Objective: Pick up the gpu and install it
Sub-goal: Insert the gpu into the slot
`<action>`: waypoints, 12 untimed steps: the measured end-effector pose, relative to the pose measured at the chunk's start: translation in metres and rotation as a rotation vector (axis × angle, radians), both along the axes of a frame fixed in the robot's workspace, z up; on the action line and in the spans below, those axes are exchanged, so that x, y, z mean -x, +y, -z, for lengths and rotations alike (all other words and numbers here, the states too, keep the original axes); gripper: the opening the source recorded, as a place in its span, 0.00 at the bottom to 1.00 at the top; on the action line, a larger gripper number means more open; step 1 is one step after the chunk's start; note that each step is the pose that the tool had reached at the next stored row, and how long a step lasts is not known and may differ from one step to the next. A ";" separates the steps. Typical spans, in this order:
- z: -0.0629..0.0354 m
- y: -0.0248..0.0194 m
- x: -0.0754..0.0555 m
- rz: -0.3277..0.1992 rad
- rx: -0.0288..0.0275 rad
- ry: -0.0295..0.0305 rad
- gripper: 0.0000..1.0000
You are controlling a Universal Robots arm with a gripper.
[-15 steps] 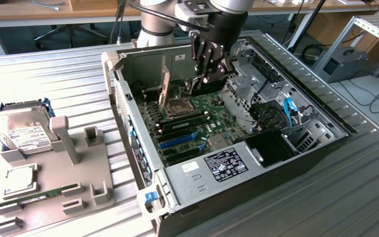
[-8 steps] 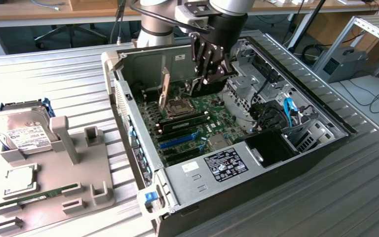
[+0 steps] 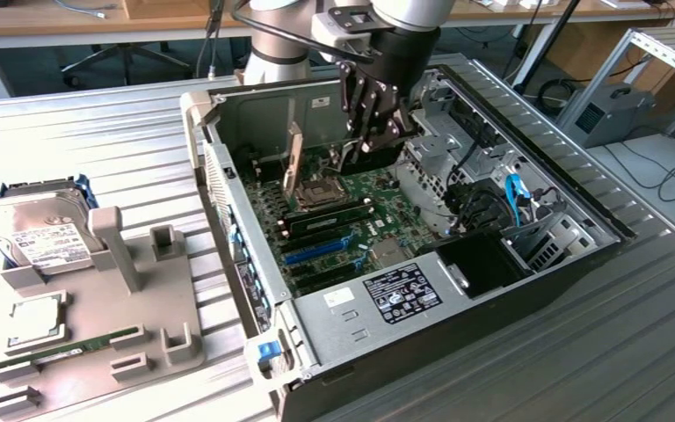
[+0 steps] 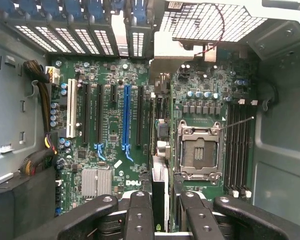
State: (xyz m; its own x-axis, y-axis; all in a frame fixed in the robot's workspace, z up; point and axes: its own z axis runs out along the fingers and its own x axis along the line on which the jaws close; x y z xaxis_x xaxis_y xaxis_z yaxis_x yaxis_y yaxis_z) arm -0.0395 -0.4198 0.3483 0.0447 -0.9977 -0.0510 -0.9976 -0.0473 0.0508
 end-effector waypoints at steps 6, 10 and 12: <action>0.0011 -0.0003 0.000 0.000 0.0001 0.0000 0.26; 0.0020 -0.0006 0.000 0.000 0.0002 0.0000 0.26; 0.0024 -0.0007 0.000 0.000 0.0000 0.0000 0.26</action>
State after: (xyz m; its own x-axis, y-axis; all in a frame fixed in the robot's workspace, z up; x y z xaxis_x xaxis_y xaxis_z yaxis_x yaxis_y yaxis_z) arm -0.0395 -0.4205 0.3458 0.0447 -0.9977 -0.0509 -0.9976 -0.0473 0.0508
